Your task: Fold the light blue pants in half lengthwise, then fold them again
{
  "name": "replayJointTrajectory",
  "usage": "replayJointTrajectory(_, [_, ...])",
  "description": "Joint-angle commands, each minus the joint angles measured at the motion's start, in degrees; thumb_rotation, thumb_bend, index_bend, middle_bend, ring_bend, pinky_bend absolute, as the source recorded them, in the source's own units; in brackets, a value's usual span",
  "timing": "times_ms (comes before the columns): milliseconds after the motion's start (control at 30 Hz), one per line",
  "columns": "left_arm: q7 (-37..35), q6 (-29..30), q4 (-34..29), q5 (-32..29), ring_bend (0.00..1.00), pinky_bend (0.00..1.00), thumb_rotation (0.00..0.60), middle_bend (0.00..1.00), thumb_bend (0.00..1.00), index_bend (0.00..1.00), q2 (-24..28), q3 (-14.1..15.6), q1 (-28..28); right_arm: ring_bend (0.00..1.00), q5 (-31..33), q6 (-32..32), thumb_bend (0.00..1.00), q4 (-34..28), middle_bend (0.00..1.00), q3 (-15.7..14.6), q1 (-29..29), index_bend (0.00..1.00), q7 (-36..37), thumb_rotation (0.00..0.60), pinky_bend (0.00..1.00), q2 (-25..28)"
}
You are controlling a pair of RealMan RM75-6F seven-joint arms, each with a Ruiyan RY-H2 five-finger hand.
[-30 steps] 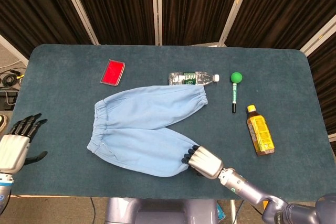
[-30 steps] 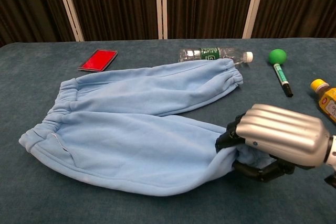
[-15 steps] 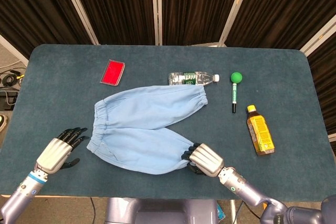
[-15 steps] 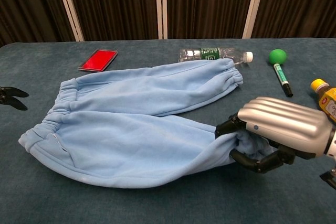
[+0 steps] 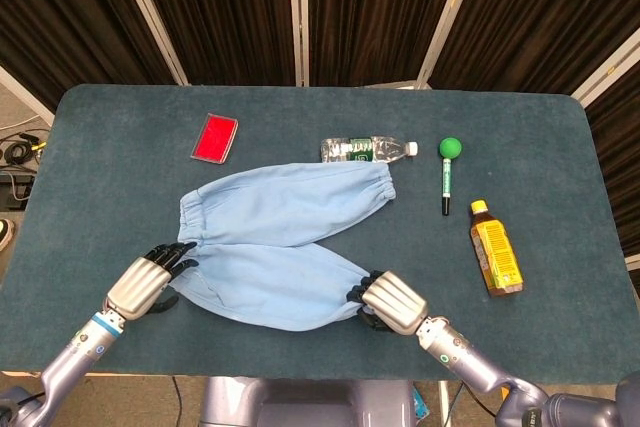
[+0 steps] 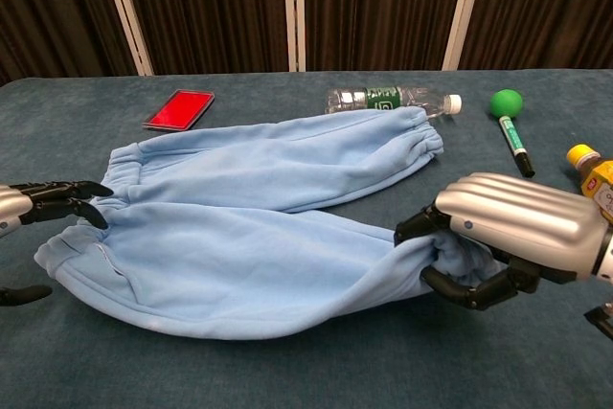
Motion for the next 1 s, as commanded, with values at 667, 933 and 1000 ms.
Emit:
replayJointTrajectory(667, [1.77,1.9,-2.96,-0.22,0.35,0.38,0.6,0.34,0.57,0.61,1.51,2.38,-0.64,0.55,-1.15,0.91,0.53,-5.09,0.6,-2.4,-0.41,0.61,4.15,0.6,0.53,5.06])
replayJointTrajectory(933, [2.34,2.91,-11.15,2.13,0.35,0.38,0.6,0.34,0.57,0.61,8.3,6.33,0.2,0.55,-4.68,0.78,0.53,-10.35,0.61,-5.5,0.65,0.62,8.51,0.6,0.53,9.46])
replayJointTrajectory(1000, [2.36,2.82,-13.25,2.7,0.35,0.38,0.6,0.34,0.57,0.61,9.83,7.35,0.29,0.55,-5.7,0.74,0.53,-11.53,0.61,-6.16,0.96,0.62,8.97,0.6,0.53,10.31])
